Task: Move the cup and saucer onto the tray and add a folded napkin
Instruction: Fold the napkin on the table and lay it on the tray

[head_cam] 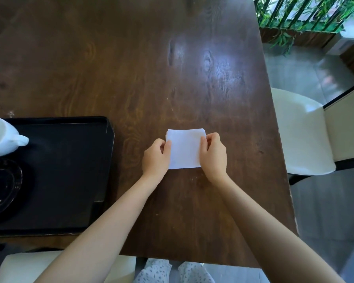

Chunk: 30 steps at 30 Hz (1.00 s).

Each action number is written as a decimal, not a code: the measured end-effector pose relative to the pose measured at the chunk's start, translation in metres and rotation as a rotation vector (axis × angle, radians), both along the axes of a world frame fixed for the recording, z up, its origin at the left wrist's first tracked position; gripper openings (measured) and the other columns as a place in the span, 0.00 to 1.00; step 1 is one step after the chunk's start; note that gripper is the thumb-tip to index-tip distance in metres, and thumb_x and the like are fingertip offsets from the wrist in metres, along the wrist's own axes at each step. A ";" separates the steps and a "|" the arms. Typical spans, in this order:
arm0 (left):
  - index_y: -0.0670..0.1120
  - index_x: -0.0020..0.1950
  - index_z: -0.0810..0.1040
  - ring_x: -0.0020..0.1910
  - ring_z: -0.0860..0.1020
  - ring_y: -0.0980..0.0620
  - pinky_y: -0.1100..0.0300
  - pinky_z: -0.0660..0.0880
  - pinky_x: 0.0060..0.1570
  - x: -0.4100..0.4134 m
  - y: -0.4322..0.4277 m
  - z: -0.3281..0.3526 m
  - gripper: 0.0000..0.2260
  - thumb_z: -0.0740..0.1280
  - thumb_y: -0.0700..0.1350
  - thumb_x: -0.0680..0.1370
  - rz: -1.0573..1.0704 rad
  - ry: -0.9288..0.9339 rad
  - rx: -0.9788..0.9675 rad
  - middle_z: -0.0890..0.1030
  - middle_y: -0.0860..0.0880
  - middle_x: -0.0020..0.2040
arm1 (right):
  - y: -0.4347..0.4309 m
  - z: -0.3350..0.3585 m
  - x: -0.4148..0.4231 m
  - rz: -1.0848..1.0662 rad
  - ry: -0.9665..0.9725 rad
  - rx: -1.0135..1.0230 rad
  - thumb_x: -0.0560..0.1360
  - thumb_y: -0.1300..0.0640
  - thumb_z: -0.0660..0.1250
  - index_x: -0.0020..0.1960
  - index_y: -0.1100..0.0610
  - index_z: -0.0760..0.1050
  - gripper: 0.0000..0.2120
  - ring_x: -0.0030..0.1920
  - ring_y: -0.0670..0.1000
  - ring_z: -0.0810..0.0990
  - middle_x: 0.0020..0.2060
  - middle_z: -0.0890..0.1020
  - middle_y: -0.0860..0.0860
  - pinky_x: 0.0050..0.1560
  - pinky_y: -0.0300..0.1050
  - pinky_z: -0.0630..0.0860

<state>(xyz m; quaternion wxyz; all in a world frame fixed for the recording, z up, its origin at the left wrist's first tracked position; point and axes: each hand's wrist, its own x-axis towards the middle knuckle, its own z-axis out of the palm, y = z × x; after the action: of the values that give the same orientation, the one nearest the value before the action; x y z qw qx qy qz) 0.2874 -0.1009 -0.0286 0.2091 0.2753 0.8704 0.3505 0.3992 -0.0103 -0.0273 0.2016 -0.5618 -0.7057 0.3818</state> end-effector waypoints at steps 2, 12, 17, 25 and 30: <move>0.45 0.47 0.73 0.36 0.74 0.54 0.64 0.68 0.31 0.001 0.007 -0.001 0.14 0.56 0.54 0.80 0.043 0.054 -0.039 0.77 0.50 0.41 | -0.002 -0.002 -0.006 -0.034 -0.063 0.050 0.80 0.52 0.55 0.44 0.55 0.66 0.09 0.36 0.51 0.74 0.39 0.77 0.50 0.37 0.45 0.67; 0.45 0.46 0.68 0.30 0.70 0.56 0.66 0.59 0.25 0.009 0.021 -0.003 0.10 0.55 0.50 0.81 0.101 0.254 -0.142 0.76 0.48 0.39 | -0.006 -0.012 -0.016 -0.099 -0.265 0.271 0.80 0.53 0.54 0.45 0.61 0.70 0.13 0.38 0.54 0.73 0.41 0.77 0.55 0.34 0.46 0.65; 0.42 0.57 0.72 0.45 0.77 0.47 0.59 0.72 0.36 0.015 0.019 -0.003 0.09 0.62 0.43 0.78 0.052 0.477 -0.064 0.76 0.43 0.53 | -0.001 -0.015 -0.013 -0.047 -0.310 0.402 0.79 0.57 0.57 0.42 0.62 0.73 0.12 0.40 0.56 0.72 0.36 0.77 0.55 0.41 0.50 0.67; 0.47 0.75 0.58 0.76 0.51 0.49 0.46 0.43 0.73 0.000 0.031 -0.021 0.22 0.49 0.49 0.81 -0.465 0.617 -0.259 0.58 0.47 0.77 | 0.004 -0.022 -0.016 -0.005 -0.307 0.526 0.76 0.60 0.62 0.49 0.60 0.77 0.07 0.45 0.58 0.78 0.43 0.81 0.55 0.45 0.52 0.72; 0.48 0.76 0.49 0.77 0.46 0.51 0.48 0.42 0.74 -0.001 0.034 -0.032 0.23 0.44 0.52 0.82 -0.466 0.586 -0.324 0.51 0.49 0.78 | 0.012 -0.026 -0.012 0.374 -0.368 0.658 0.78 0.58 0.56 0.69 0.60 0.69 0.20 0.70 0.55 0.69 0.67 0.74 0.54 0.71 0.55 0.61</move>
<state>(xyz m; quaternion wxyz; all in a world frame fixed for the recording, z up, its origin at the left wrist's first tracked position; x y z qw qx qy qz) 0.2866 -0.0665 -0.0610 0.0667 0.5171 0.8513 0.0587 0.3872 0.0020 -0.0536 0.1679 -0.3884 -0.9041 0.0591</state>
